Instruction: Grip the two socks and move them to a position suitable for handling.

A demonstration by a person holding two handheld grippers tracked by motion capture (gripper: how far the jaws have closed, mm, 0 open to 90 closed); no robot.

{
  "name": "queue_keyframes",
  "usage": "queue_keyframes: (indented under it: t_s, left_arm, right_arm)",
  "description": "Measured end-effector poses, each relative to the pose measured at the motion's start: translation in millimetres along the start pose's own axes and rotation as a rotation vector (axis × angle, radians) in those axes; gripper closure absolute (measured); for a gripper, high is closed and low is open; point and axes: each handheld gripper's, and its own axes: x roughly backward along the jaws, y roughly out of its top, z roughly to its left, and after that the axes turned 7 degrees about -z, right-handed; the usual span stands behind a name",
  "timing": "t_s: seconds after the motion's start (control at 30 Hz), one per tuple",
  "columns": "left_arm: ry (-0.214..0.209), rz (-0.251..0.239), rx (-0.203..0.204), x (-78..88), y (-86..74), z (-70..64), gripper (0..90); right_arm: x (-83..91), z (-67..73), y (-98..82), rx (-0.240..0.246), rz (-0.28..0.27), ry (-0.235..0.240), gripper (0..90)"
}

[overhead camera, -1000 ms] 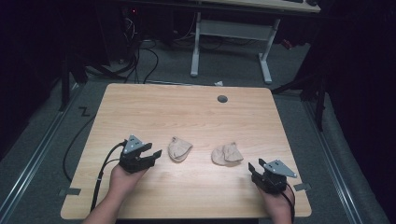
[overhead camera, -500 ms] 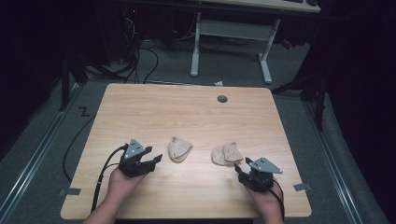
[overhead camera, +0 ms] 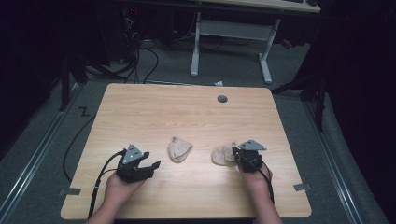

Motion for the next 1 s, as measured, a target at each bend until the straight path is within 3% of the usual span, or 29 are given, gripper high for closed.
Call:
queue_keyframes:
  t_s: [0.17, 0.3, 0.43, 0.7, 0.9, 1.0]
  left_arm:
    - [-0.026, 0.003, -0.041, -2.4, 0.6, -12.7, 43.2]
    - [-0.050, 0.012, -0.059, -3.8, 1.8, -24.1, 44.2]
    - [-0.072, 0.014, -0.080, -4.8, 0.9, -38.4, 44.0]
    - [-0.115, 0.045, -0.147, -19.4, 0.1, -59.6, 44.1]
    - [-0.144, 0.049, -0.155, -25.9, 1.2, -66.1, 47.3]
    - [-0.180, 0.059, -0.116, -28.7, 1.0, -65.8, 54.5]
  right_arm:
    - [-11.1, 0.1, -7.2, 0.018, 0.069, 0.018, 88.3]
    - [-13.0, 7.5, -10.1, 0.045, 0.071, 0.052, 88.4]
    - [-6.4, 24.7, -12.1, 0.092, 0.070, 0.090, 88.3]
    - [8.4, 62.9, -18.1, 0.130, 0.053, 0.200, 86.8]
    - [13.8, 82.2, -19.7, 0.161, 0.049, 0.234, 86.3]
    - [17.0, 92.3, -20.8, 0.177, 0.045, 0.254, 86.0]
